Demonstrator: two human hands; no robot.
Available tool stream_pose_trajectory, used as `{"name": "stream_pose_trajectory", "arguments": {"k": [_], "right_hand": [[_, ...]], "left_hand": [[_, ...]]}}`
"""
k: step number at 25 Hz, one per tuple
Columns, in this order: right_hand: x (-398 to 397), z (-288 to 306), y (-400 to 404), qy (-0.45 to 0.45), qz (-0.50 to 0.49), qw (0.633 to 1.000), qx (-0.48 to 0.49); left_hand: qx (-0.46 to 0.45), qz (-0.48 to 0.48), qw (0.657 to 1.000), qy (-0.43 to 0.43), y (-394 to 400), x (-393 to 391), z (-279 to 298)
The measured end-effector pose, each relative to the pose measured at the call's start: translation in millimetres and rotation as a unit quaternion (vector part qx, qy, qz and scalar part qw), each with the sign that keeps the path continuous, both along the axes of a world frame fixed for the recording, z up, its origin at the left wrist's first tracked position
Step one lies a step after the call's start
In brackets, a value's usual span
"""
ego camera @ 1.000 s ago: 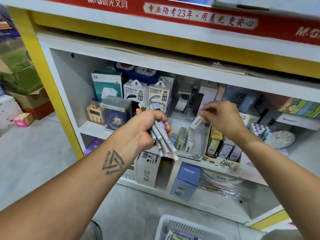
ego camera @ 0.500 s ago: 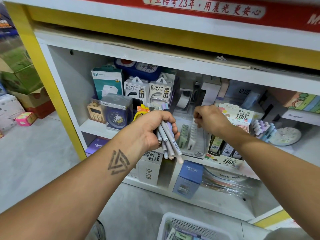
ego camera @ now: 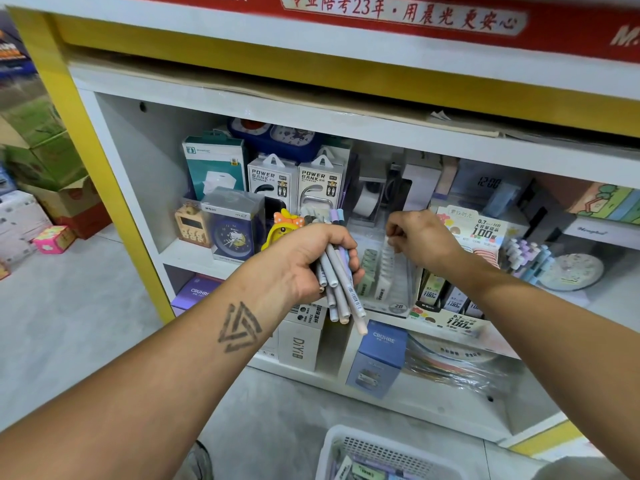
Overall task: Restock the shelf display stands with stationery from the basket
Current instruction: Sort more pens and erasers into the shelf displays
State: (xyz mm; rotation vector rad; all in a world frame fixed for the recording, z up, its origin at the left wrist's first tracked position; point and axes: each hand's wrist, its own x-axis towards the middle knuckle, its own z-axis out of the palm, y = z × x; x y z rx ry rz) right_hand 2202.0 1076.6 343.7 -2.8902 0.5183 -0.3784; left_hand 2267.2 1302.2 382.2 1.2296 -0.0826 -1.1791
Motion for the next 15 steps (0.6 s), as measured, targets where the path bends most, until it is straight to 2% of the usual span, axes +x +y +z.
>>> {"name": "stream_pose_trajectory", "arguments": {"k": [3,8,10,11,12,13,15], "right_hand": [[0,1,0,0.003,-0.007,0.999,0.031],[5,-3,2,0.091,-0.026,0.994,-0.061],[7,5,7,0.074,-0.037,0.995,-0.048],[4,12,12,0.029,-0.049,0.998,0.000],[-1,20,16,-0.030,-0.062,0.993,0.093],[-8,28,21,-0.084,-0.064,0.968,0.229],[-30,42,33,-0.112,-0.025,0.872,0.476]], "left_hand": [[-0.005,-0.004,1.000,0.000,0,1,-1],[-0.019,-0.020,1.000,0.010,-1,3,-4],[-0.033,-0.035,0.999,0.024,-1,1,-4],[-0.046,-0.045,0.997,0.035,-3,0,-4],[-0.066,-0.054,0.995,0.051,-3,-3,-3],[-0.087,-0.065,0.992,0.068,-5,-6,-2],[-0.122,-0.090,0.985,0.087,-11,-11,-4]]}}
